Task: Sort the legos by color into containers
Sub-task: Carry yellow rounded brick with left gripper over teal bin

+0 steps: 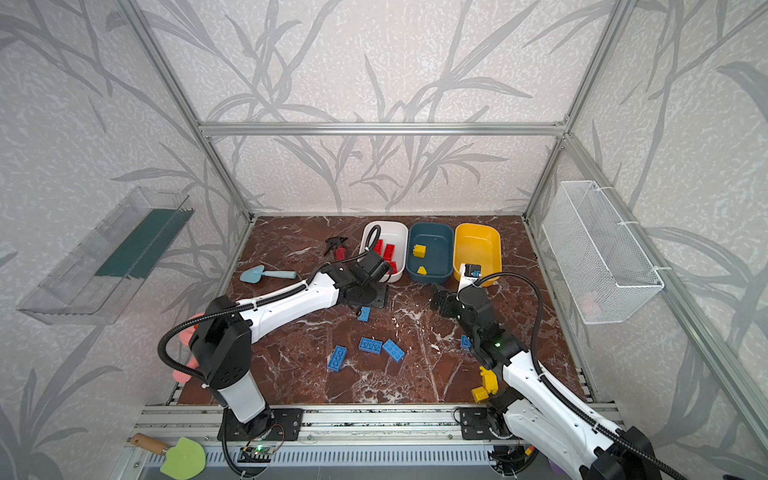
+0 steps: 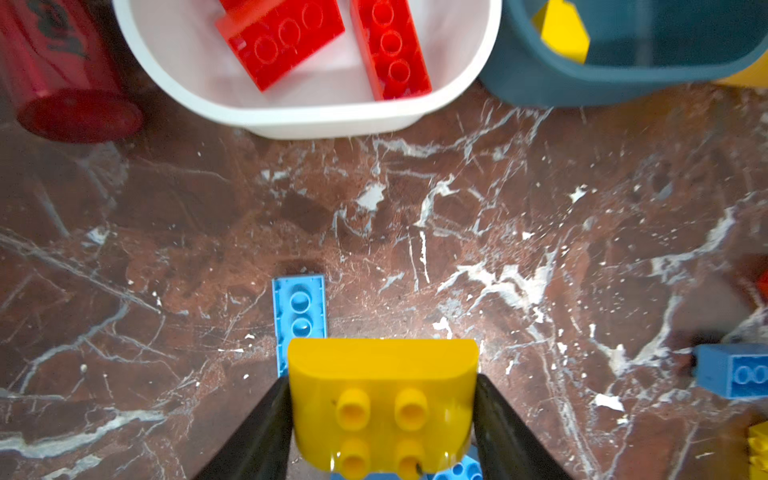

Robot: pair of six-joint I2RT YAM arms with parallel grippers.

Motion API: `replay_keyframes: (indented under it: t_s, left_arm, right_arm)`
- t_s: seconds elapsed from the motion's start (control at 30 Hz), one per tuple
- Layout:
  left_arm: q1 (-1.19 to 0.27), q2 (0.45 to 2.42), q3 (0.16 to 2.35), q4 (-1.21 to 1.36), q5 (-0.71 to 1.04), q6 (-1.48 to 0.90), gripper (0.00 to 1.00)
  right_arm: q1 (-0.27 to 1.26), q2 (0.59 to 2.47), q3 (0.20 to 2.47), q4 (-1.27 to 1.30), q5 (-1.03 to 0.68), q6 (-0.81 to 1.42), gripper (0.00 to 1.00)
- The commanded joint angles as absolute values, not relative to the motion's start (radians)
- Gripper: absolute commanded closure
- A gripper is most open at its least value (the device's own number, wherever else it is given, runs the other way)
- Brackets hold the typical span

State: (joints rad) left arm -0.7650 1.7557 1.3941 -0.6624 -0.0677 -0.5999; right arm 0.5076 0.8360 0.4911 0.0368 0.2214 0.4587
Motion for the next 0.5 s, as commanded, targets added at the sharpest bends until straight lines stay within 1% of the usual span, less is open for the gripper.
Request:
replay_keyframes:
  t_s: [0.0,0.13,0.47]
  left_arm:
    - [-0.737,1.778,1.48,-0.688,-0.027,-0.558,0.38]
    - [-0.711,1.834,1.602,-0.695,0.02,-0.534,0.38]
    - [-0.697,2.083,2.005,-0.774,0.094,-0.494,0.39]
  right_arm:
    - [0.503,0.787,0.465,0.038,0.153,0.44,0.06]
    - [0.502,0.761,0.451,0.041,0.102,0.438,0.07]
    - [0.499,0.762,0.455,-0.019,0.045,0.425,0.07]
